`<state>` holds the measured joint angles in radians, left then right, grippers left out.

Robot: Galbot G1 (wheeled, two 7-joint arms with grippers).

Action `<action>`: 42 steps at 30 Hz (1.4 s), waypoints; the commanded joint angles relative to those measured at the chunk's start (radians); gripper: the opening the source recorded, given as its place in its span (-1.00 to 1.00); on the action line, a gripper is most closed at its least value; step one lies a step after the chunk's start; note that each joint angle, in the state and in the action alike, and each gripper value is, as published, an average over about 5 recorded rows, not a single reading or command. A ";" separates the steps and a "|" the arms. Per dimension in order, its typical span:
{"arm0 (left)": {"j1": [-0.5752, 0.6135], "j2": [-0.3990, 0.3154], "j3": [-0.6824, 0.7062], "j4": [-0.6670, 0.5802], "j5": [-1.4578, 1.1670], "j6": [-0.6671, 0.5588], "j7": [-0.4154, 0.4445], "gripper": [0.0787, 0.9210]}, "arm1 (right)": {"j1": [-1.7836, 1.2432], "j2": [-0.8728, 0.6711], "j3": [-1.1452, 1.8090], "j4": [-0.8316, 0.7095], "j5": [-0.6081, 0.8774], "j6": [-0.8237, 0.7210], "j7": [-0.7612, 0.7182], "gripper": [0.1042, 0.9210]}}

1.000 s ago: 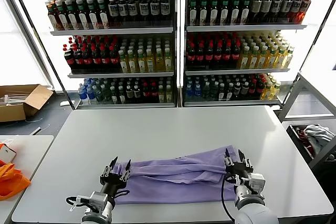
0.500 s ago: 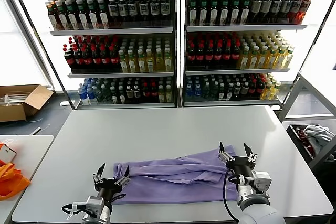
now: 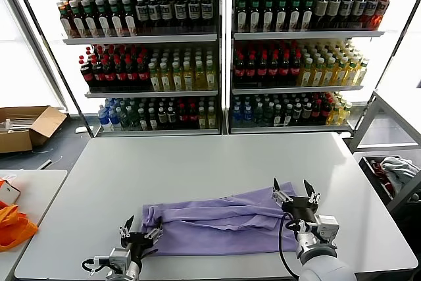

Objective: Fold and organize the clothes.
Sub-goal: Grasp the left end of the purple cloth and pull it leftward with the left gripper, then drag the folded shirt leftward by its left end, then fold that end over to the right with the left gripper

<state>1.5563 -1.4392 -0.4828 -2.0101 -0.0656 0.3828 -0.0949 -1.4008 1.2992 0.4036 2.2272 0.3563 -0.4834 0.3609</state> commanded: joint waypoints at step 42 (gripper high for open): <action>-0.025 0.550 -0.709 0.022 0.005 -0.031 0.143 -0.92 | 0.037 -0.009 -0.010 0.020 0.031 -0.023 0.029 0.76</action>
<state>1.5153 -1.1141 -0.9834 -1.9779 -0.0913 0.3466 0.0130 -1.3623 1.2866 0.3975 2.2422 0.3861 -0.4956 0.3832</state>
